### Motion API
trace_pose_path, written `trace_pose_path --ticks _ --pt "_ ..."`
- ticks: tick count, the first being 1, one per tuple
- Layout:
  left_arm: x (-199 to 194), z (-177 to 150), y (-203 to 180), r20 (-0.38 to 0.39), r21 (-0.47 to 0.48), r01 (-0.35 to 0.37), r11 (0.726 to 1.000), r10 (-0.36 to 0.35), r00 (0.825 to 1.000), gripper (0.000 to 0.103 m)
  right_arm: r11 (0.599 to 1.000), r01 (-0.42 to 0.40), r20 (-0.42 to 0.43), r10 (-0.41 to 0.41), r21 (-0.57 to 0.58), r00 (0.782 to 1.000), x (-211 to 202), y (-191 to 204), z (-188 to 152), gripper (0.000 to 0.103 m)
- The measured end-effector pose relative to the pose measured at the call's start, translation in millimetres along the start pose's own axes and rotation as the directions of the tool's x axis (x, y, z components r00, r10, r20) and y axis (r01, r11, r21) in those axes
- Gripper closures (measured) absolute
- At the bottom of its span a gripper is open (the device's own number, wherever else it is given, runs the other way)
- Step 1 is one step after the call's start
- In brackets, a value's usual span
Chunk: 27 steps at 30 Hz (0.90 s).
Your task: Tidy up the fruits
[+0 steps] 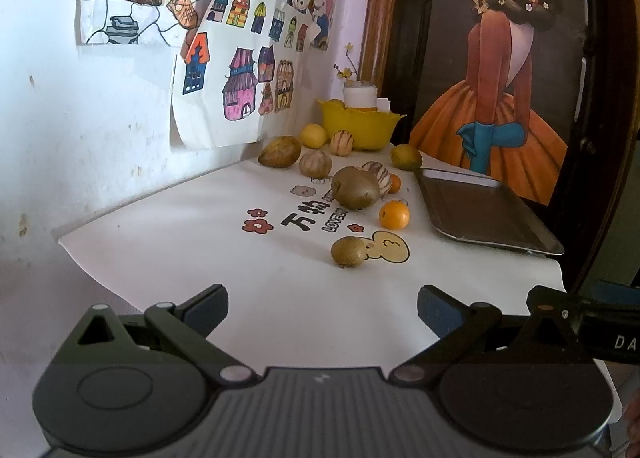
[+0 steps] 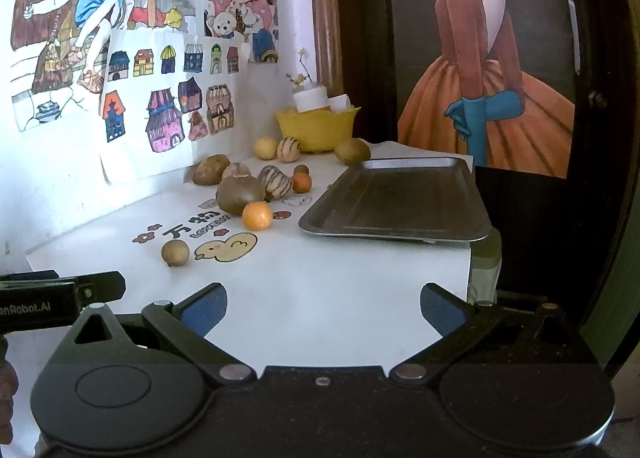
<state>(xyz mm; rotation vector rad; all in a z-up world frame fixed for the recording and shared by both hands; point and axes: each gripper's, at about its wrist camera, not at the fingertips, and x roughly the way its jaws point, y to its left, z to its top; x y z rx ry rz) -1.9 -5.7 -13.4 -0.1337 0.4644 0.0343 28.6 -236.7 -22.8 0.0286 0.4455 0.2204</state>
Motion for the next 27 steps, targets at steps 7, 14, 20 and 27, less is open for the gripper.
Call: trace_pose_path --ticks 7,14,20,27 --pt "7.1 3.3 3.1 -0.027 -0.005 -0.006 1.000 0.006 1.000 0.000 1.000 0.001 -0.018 -0.001 0.004 1.000 6.0 -2.9 0.1 0.001" --pt "16.4 15.6 9.9 -0.037 -0.004 -0.043 0.999 0.043 0.998 0.000 0.999 0.000 -0.035 -0.001 -0.042 0.999 18.0 -10.3 6.3 0.001" --pt "31.1 31.6 23.3 -0.060 -0.014 -0.010 1.000 0.009 0.998 0.000 0.995 -0.038 -0.061 0.033 -0.088 0.998 32.9 -18.7 16.1 0.001" --pt "51.8 41.5 15.5 -0.092 0.075 0.051 0.996 -0.044 0.995 0.000 0.972 -0.101 -0.039 0.095 -0.210 0.995 50.6 -23.0 38.8 0.001"
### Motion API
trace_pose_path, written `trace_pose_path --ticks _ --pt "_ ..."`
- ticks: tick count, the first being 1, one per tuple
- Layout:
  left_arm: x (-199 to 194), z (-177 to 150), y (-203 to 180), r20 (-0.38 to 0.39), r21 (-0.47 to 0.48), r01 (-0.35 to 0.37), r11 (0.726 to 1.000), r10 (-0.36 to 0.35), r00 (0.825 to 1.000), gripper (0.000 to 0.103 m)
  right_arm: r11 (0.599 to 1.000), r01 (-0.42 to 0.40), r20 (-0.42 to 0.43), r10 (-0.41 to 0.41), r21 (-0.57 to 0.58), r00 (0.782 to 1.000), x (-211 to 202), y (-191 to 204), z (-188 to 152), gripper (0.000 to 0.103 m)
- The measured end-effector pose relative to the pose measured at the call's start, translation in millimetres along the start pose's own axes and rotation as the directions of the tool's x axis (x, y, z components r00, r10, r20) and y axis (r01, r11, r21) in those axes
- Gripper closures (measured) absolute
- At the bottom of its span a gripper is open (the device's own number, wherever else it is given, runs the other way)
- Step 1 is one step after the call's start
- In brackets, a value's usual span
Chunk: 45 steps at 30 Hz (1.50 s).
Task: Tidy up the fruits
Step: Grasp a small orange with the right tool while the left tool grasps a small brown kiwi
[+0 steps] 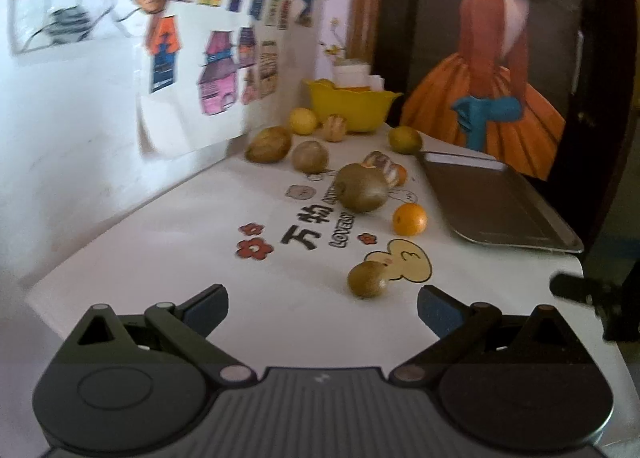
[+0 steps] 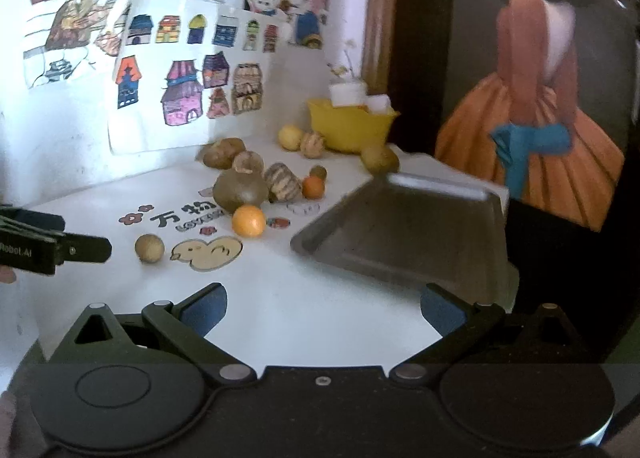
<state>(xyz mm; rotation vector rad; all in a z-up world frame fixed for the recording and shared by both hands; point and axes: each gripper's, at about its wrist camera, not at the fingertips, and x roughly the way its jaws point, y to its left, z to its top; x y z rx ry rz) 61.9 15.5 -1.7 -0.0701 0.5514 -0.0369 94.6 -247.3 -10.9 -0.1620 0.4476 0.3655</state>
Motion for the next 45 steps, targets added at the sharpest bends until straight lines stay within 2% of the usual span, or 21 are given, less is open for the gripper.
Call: trace_pose_path --ticks 6,12,19,22,27,31,34,37,43,45 --pt "13.9 3.6 -11.4 -0.024 0.061 0.020 0.998 -0.019 1.000 0.001 0.996 -0.088 -0.010 0.088 -0.027 0.996 21.0 -7.5 23.5 0.001" --pt "25.2 6.9 -16.7 -0.048 0.074 0.041 0.996 -0.037 0.998 0.002 0.977 -0.212 -0.080 0.209 -0.028 0.975 51.2 -1.6 54.2 0.000" --pt "34.2 7.6 -17.0 -0.053 0.064 0.041 0.997 -0.037 0.998 0.005 0.959 -0.266 -0.092 0.258 -0.098 0.962 89.1 11.5 73.9 0.001" --pt "36.9 7.4 -16.1 -0.054 0.070 0.038 0.997 -0.035 0.998 0.011 0.949 -0.296 -0.113 0.284 -0.108 0.952 104.0 13.8 77.1 0.001" --pt "40.9 7.3 -14.1 -0.056 0.053 0.049 0.997 -0.046 0.997 0.020 0.930 -0.355 -0.167 0.336 -0.097 0.927 125.6 20.7 78.4 0.009" --pt "45.4 7.6 -15.6 -0.066 0.054 0.058 0.997 -0.055 0.996 0.027 0.920 -0.377 -0.199 0.352 -0.106 0.915 138.8 28.9 77.1 0.018" --pt "48.1 7.3 -17.1 -0.070 0.057 0.053 0.997 -0.049 0.996 0.031 0.920 -0.381 -0.213 0.355 -0.097 0.910 145.4 32.0 75.4 0.024" --pt "49.3 6.0 -21.3 -0.068 0.088 0.016 0.996 -0.010 0.998 0.035 0.921 -0.384 -0.213 0.363 -0.063 0.907 150.4 31.4 73.8 0.025" --pt "50.8 8.3 -23.6 -0.069 0.090 0.010 0.996 -0.004 0.998 0.047 0.919 -0.391 -0.241 0.370 -0.044 0.897 161.0 33.9 70.6 0.043" --pt "51.4 8.6 -24.3 -0.069 0.093 0.016 0.996 -0.009 0.998 0.055 0.922 -0.386 -0.242 0.366 -0.041 0.899 162.5 34.2 70.2 0.047"
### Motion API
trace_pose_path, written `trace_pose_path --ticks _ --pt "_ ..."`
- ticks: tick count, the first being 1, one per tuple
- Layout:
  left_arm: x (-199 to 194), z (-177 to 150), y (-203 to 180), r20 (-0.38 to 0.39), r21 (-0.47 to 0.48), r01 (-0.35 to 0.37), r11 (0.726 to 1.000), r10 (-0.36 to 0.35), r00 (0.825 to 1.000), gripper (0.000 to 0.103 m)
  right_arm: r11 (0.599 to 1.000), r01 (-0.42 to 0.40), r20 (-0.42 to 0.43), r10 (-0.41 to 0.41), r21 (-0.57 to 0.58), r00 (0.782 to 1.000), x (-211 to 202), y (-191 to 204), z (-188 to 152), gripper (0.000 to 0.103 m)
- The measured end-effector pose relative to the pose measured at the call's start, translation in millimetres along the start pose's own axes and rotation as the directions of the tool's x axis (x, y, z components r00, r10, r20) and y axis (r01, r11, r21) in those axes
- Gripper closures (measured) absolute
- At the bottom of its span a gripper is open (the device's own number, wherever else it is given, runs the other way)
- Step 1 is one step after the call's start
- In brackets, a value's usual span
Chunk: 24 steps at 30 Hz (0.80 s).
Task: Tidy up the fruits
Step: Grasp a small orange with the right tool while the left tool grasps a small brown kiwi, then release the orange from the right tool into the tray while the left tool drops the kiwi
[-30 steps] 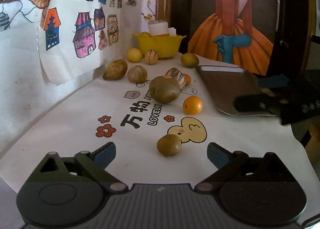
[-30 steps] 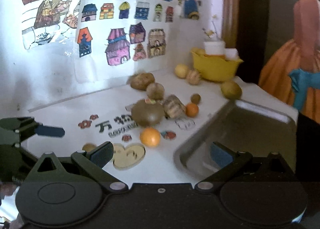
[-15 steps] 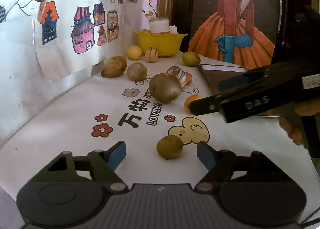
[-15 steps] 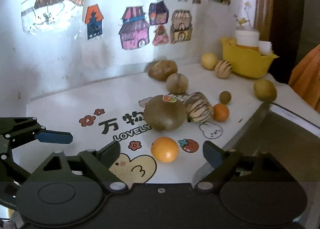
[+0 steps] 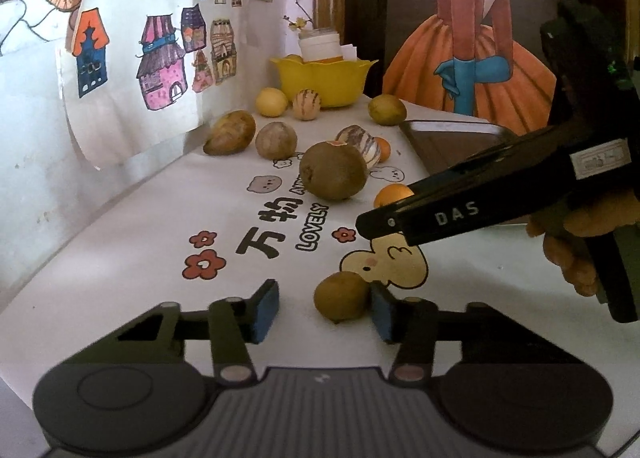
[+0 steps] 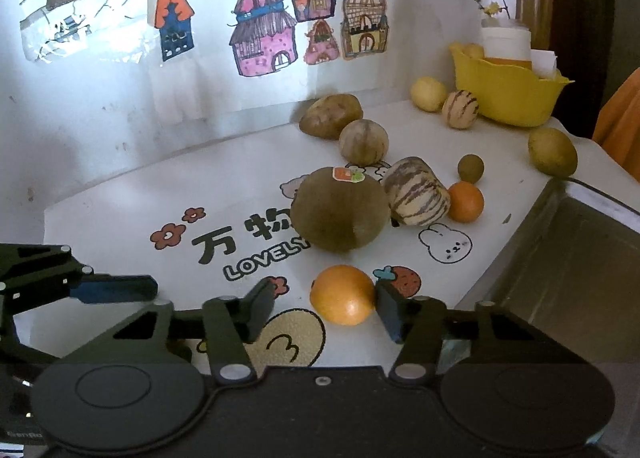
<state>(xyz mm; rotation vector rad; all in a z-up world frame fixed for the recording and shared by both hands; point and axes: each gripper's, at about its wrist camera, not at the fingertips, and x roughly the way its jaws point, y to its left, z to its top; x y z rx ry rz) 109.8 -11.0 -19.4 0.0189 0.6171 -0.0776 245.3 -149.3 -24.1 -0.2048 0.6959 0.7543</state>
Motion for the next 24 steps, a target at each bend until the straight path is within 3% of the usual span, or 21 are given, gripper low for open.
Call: trace_pose_path --ticks 7,16,24 --pt "1.0 1.9 -5.7 -0.004 0.018 0.023 1.000 -0.023 1.000 0.071 0.999 0.032 0.008 -0.032 0.018 0.999 -2.2 -4.7 -2.9 0.066" --pt "-0.5 5.7 -6.5 -0.030 -0.004 0.074 0.997 -0.074 0.997 0.072 0.997 -0.005 0.009 0.005 0.074 1.000 -20.2 -9.5 -14.0 0.066" --pt "8.1 24.6 -4.7 -0.054 -0.026 0.133 0.991 -0.134 0.990 0.072 0.986 -0.007 0.058 -0.002 0.166 0.998 -73.4 -39.6 -14.4 0.066"
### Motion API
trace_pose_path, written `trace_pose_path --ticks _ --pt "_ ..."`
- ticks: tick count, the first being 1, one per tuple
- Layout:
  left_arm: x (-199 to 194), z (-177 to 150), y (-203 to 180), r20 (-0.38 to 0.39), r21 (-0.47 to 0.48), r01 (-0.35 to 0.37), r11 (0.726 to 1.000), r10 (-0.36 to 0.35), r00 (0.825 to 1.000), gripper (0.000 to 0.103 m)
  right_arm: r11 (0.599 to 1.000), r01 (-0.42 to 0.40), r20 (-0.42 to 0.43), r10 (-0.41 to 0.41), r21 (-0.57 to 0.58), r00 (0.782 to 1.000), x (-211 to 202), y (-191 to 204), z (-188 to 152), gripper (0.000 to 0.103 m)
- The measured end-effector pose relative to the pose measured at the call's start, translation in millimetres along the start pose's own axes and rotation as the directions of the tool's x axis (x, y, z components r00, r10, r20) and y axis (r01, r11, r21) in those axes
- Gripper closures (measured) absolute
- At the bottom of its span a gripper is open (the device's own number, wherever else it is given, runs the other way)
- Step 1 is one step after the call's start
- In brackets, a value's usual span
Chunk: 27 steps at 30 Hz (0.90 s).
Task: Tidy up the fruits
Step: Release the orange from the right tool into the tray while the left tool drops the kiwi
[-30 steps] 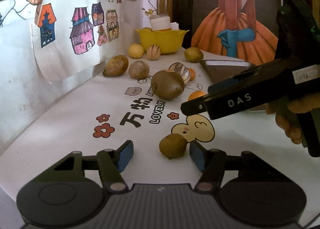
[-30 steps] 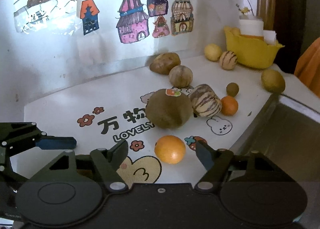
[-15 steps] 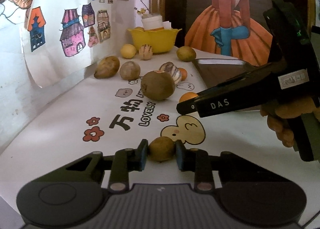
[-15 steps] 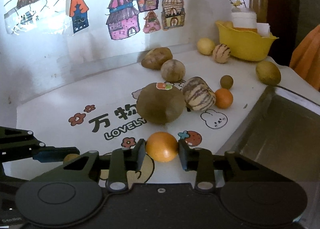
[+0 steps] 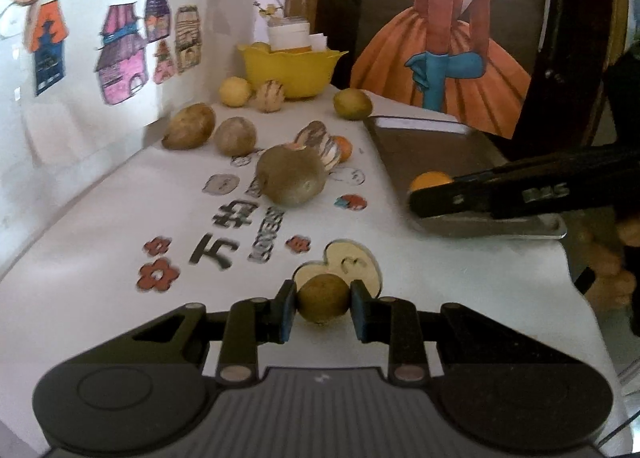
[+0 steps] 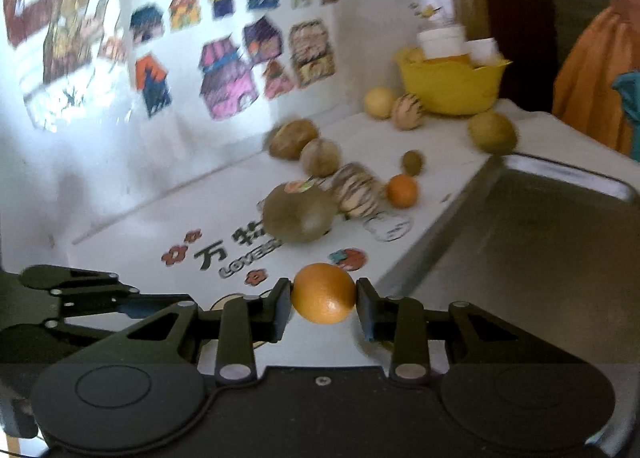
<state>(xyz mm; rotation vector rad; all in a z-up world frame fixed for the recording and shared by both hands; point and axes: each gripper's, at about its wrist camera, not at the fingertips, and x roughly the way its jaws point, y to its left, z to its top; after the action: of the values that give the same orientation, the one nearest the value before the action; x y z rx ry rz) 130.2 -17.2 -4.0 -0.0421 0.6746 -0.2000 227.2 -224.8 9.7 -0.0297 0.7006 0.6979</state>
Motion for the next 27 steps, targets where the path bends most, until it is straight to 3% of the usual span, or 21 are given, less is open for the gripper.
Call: trace_pose_path --ticks 11,20,27 --pt "30.7 79.0 -34.4 0.072 0.110 0.135 0.985 -0.143 0.987 0.072 0.983 0.179 0.079 -0.182 0.041 0.980 -40.1 -73.1 35.4 0.066" --pt "112.0 131.3 -65.0 0.074 0.169 0.212 0.962 -0.227 0.971 0.072 0.953 0.295 0.091 -0.300 0.066 0.949 -10.6 -138.0 58.0 0.066" --pt "182.5 150.3 -70.4 0.036 0.152 0.219 0.964 -0.227 0.973 0.072 0.929 0.351 0.031 -0.357 0.113 0.934 27.4 -187.6 71.4 0.066"
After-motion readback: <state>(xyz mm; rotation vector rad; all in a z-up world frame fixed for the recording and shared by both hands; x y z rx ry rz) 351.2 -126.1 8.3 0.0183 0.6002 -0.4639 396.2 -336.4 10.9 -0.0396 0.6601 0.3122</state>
